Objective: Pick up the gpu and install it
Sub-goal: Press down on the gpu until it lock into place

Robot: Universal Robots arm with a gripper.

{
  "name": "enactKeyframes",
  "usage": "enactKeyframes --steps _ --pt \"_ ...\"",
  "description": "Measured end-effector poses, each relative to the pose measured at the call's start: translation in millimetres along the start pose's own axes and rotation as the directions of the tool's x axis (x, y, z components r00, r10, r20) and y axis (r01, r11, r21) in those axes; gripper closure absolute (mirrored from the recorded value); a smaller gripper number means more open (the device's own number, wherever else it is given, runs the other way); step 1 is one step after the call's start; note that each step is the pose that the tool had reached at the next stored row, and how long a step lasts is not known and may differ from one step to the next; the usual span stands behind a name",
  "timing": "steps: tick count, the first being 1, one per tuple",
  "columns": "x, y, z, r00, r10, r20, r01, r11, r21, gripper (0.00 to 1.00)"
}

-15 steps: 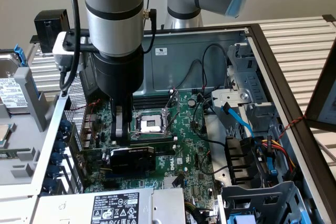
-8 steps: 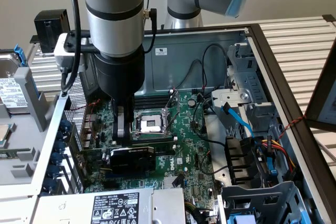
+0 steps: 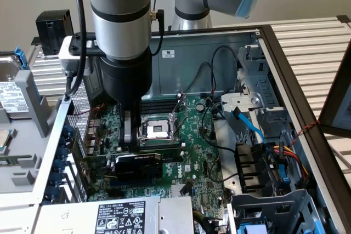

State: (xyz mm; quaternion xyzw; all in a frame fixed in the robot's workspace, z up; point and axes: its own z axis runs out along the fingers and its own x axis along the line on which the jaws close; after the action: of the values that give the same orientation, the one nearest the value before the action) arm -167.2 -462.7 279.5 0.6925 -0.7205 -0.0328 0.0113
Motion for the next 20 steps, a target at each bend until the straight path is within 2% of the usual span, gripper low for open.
enactKeyframes --steps 8,20 --pt "-1.6 -0.2 5.8 1.0000 0.000 -0.0026 0.000 1.0000 0.0042 0.89" --pt "-2.2 0.5 10.5 1.0000 0.000 -0.0050 0.000 1.0000 0.0044 0.89"
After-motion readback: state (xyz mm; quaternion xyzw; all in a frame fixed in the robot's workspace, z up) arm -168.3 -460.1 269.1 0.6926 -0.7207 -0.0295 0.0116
